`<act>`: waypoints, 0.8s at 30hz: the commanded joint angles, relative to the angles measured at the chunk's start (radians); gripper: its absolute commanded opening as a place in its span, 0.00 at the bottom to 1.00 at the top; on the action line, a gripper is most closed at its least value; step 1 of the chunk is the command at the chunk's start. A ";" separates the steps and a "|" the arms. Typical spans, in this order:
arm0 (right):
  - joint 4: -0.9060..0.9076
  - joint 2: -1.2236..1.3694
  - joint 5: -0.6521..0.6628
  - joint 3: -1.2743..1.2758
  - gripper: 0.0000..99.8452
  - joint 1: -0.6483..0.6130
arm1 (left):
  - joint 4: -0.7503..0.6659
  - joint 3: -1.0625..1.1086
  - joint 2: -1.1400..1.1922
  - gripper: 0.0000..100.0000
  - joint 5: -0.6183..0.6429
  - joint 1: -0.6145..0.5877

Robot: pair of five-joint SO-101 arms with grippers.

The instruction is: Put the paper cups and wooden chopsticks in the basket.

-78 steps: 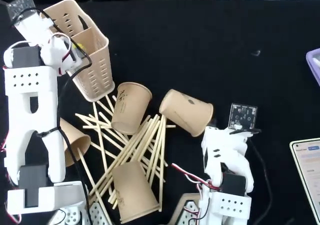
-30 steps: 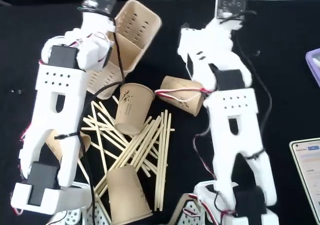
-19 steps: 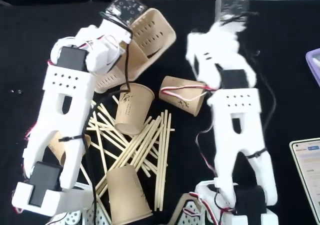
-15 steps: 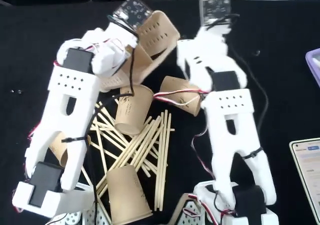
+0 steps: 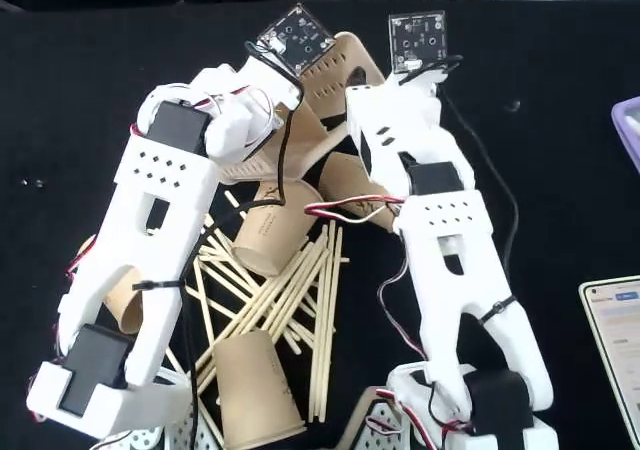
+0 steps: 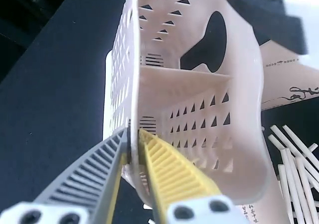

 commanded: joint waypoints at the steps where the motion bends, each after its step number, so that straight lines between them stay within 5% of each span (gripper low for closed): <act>1: -0.040 0.054 0.012 -0.041 0.18 0.026 | 0.003 -0.008 -0.048 0.03 -0.002 0.018; 6: -0.041 0.116 0.012 -0.082 0.00 0.066 | 0.005 -0.008 -0.048 0.03 0.000 0.013; 14: -0.040 0.114 0.005 -0.065 0.01 0.084 | -0.005 -0.025 -0.048 0.03 0.017 -0.007; 24: -0.040 0.114 0.002 -0.058 0.01 0.078 | 0.005 -0.156 -0.048 0.29 0.496 -0.160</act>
